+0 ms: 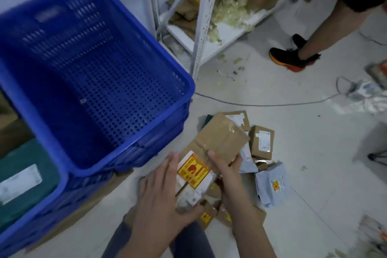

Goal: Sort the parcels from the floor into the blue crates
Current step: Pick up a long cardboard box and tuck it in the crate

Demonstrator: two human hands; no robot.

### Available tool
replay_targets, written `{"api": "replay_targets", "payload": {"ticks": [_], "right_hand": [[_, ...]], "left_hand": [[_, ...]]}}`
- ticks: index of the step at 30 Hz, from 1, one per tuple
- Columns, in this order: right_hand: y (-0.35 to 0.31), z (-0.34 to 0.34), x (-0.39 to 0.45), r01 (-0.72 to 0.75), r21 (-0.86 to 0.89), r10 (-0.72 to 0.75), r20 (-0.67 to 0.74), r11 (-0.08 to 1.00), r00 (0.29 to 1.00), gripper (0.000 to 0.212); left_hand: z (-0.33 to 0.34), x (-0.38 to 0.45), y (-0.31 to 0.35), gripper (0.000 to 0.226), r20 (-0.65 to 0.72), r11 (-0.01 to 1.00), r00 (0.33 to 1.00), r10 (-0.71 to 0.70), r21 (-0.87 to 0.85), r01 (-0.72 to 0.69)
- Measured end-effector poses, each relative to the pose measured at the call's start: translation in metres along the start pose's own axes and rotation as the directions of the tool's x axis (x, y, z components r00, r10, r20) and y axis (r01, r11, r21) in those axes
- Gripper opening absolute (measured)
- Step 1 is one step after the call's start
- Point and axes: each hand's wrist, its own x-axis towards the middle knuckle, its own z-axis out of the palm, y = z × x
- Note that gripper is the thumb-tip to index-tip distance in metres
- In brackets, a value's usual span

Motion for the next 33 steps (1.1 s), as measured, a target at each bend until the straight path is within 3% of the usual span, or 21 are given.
{"api": "replay_targets", "payload": {"ticks": [1, 3, 5, 7, 8, 12, 14, 17, 18, 21, 24, 26, 28, 30, 33], "right_hand": [[-0.003, 0.009, -0.009, 0.033, 0.052, -0.029, -0.068, 0.998, 0.997, 0.116], [-0.004, 0.03, -0.022, 0.089, 0.129, -0.063, -0.198, 0.988, 0.978, 0.126], [0.0, 0.057, -0.038, 0.113, 0.215, -0.057, -0.25, 0.97, 0.966, 0.133], [0.006, 0.089, -0.052, 0.127, 0.315, -0.052, -0.236, 0.941, 0.97, 0.121], [0.009, 0.106, -0.059, 0.131, 0.348, -0.044, -0.246, 0.928, 0.968, 0.11], [0.03, 0.176, -0.092, 0.131, 0.351, -0.04, -0.255, 0.927, 0.966, 0.088], [0.045, 0.215, -0.116, 0.095, 0.357, -0.035, -0.173, 0.929, 0.984, 0.083], [0.077, 0.273, -0.153, -0.044, 0.343, 0.044, 0.01, 0.938, 0.999, 0.061], [0.091, 0.292, -0.166, -0.079, 0.335, 0.065, 0.054, 0.939, 0.996, 0.068], [0.135, 0.341, -0.193, -0.158, 0.278, 0.137, 0.093, 0.948, 0.986, 0.122], [0.162, 0.367, -0.199, -0.18, 0.217, 0.158, 0.114, 0.959, 0.981, 0.107], [0.163, 0.371, -0.192, -0.086, 0.096, 0.075, 0.114, 0.992, 0.991, 0.092], [0.157, 0.376, -0.177, 0.082, -0.129, -0.055, 0.203, 0.988, 0.978, 0.056], [0.154, 0.389, -0.163, 0.243, -0.431, -0.028, 0.447, 0.869, 0.894, 0.044], [0.171, 0.428, -0.147, 0.408, -0.648, 0.211, 0.662, 0.643, 0.719, 0.05]], "left_hand": [[-0.01, -0.013, -0.004, 0.116, -0.063, 0.988, 0.991, -0.116, -0.108, 0.109], [-0.029, -0.034, -0.014, 0.123, -0.171, 0.89, 0.909, -0.379, -0.337, 0.308], [-0.038, -0.05, -0.033, 0.124, -0.176, 0.683, 0.798, -0.577, -0.639, 0.353], [-0.048, -0.057, -0.055, 0.117, -0.033, 0.396, 0.76, -0.648, -0.868, 0.3], [-0.055, -0.058, -0.067, 0.113, 0.007, 0.299, 0.763, -0.647, -0.918, 0.262], [-0.092, -0.069, -0.123, 0.106, 0.044, -0.003, 0.614, -0.788, -0.998, 0.068], [-0.108, -0.078, -0.15, 0.113, 0.065, -0.094, 0.59, -0.805, -0.995, -0.018], [-0.127, -0.098, -0.184, 0.107, 0.069, -0.151, 0.605, -0.793, -0.985, -0.086], [-0.133, -0.105, -0.195, 0.103, 0.058, -0.161, 0.596, -0.801, -0.98, -0.121], [-0.157, -0.125, -0.236, 0.098, 0.043, -0.247, 0.574, -0.818, -0.927, -0.283], [-0.18, -0.138, -0.282, 0.065, -0.007, -0.221, 0.524, -0.852, -0.902, -0.371], [-0.197, -0.15, -0.318, 0.052, -0.036, -0.168, 0.43, -0.902, -0.889, -0.426], [-0.211, -0.162, -0.357, 0.064, -0.07, -0.101, 0.358, -0.931, -0.894, -0.437], [-0.219, -0.168, -0.395, 0.061, -0.098, -0.064, 0.358, -0.929, -0.907, -0.416], [-0.215, -0.159, -0.446, 0.022, -0.063, -0.085, 0.421, -0.905, -0.942, -0.323]]}}
